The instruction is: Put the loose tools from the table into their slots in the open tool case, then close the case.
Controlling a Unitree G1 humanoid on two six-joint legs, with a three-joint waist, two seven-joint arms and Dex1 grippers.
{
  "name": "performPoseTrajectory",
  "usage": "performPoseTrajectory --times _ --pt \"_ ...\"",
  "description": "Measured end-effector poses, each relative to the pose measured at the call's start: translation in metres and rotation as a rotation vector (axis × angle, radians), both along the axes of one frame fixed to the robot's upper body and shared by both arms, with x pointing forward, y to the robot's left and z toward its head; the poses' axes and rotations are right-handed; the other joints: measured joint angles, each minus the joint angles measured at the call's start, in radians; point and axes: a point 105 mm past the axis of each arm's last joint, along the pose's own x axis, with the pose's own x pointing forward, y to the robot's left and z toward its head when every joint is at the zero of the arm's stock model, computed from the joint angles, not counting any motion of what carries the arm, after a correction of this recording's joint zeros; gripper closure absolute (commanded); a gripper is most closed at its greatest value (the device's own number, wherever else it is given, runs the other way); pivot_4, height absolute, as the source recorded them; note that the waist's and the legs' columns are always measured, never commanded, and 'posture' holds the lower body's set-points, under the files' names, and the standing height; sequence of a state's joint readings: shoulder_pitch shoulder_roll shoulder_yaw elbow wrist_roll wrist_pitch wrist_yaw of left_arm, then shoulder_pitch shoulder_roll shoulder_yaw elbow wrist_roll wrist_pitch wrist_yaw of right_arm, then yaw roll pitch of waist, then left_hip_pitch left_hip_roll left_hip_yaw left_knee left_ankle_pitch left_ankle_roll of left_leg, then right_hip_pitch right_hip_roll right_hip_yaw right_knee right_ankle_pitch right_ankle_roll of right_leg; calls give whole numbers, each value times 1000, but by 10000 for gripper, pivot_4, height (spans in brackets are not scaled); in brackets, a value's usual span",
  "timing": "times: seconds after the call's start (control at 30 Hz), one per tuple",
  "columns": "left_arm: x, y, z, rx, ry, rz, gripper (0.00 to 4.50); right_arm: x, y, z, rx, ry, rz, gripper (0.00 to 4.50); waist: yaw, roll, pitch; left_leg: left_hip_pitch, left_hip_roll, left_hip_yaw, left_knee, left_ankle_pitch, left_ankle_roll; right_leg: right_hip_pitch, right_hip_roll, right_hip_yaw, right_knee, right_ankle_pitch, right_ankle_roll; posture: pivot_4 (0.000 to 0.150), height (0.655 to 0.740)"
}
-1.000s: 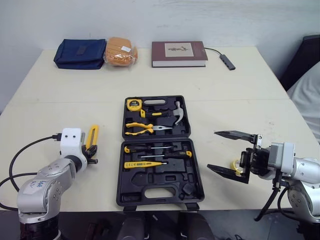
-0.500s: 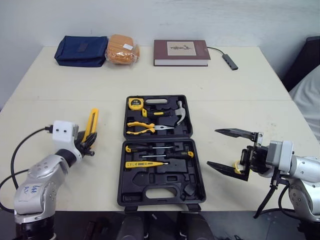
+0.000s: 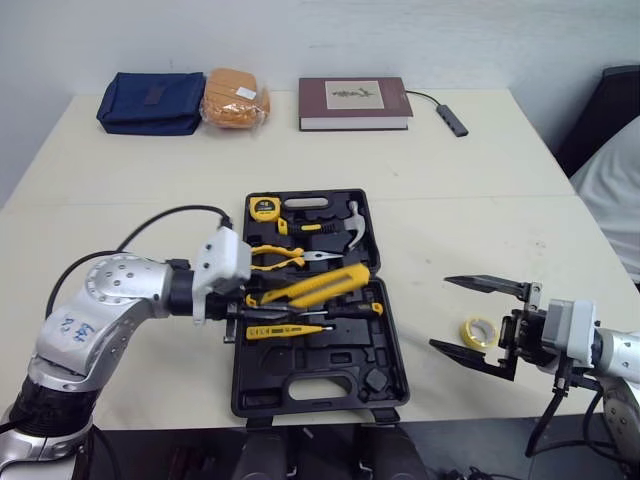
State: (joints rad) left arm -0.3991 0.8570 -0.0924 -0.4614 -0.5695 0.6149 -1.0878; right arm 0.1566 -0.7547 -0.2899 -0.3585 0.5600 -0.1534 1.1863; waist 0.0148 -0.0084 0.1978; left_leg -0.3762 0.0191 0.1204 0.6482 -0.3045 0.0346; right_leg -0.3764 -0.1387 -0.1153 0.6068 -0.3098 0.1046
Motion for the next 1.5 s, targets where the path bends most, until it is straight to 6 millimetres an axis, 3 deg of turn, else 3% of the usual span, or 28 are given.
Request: performPoseTrajectory --times 0.13,0.37,0.67,1.07,1.27,1.5 --pt "-4 -7 -26 188 54 -66 33804 -9 -2 -10 -3 51 2 0 10 1 1 1 1 0 1 -2 -5 0 5 4 1 0 0 1500 7400" --pt "-8 -14 -51 289 150 -30 33804 -19 -6 -15 4 70 -18 0 9 1 1 0 4 0 1 0 -1 0 5 5 0 -1 -2 1500 7400" --pt "-7 -18 -62 337 143 11 33804 -20 -6 -15 5 63 -16 0 10 1 1 0 5 0 3 -1 -1 0 5 5 2 -1 -2 1500 7400" --pt "-9 -22 -62 333 105 3 33804 -19 -6 -14 14 54 -20 0 11 1 1 1 5 0 3 -1 -1 0 5 5 2 -1 -3 1500 7400" --pt "-9 -26 -57 292 118 -2 6870 -17 -6 -12 21 44 -33 0 13 1 1 1 5 0 5 -1 -1 0 4 5 3 -1 -3 1500 7400" --pt "-15 -38 -36 148 86 -97 6870 -16 -6 -10 25 37 -41 0 8 1 1 1 6 0 5 -1 -1 0 5 5 4 -2 -3 1500 7400"
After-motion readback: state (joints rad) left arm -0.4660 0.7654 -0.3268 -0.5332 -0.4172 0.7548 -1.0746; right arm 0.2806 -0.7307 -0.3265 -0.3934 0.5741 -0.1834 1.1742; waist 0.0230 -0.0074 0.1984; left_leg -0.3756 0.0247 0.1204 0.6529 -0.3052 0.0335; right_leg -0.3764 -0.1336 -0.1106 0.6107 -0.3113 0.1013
